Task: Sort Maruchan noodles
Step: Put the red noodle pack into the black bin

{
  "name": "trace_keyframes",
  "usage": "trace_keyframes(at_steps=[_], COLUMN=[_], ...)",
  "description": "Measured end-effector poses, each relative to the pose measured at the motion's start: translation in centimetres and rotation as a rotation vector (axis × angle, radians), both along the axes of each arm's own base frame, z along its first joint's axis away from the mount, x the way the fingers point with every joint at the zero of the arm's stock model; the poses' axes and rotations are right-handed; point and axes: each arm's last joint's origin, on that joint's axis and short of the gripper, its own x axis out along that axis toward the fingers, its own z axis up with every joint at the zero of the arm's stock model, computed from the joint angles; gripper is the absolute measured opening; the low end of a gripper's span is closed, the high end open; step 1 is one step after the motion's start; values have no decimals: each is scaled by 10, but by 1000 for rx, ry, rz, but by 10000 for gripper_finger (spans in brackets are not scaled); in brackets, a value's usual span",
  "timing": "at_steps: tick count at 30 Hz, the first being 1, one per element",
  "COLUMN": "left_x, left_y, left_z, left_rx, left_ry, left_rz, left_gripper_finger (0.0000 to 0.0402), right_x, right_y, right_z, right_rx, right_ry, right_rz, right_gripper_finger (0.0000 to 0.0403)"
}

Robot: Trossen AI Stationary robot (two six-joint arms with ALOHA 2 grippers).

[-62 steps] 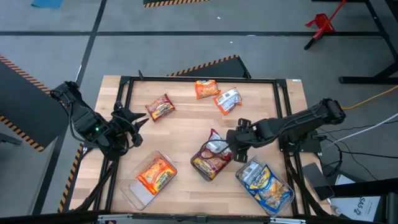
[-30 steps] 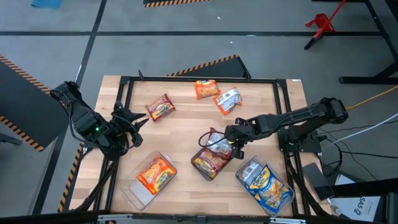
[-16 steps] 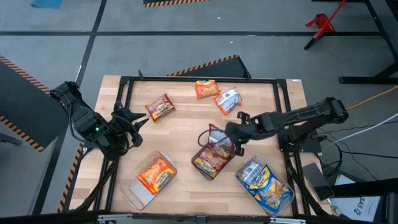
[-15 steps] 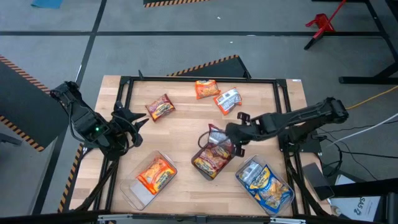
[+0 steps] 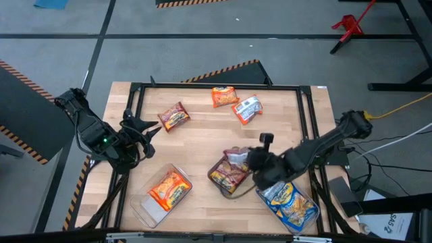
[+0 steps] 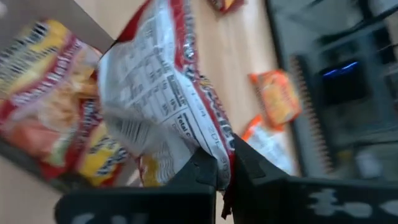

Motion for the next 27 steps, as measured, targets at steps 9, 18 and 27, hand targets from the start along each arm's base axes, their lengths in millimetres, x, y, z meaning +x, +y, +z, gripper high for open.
trace_keyframes(at_steps=[9, 18, 27], left_x=[0, 0, 0], left_y=[0, 0, 0], left_z=[0, 0, 0], left_rx=[3, 11, 12], left_ry=[1, -5, -6], left_rz=[0, 3, 4], left_gripper_finger=[98, 98, 98], right_x=[21, 37, 37], right_y=[25, 38, 37], right_z=[-45, -48, -58], right_rx=[-384, -647, -814], right_ry=[44, 74, 150], right_rz=[29, 85, 119], right_gripper_finger=[1, 1, 1])
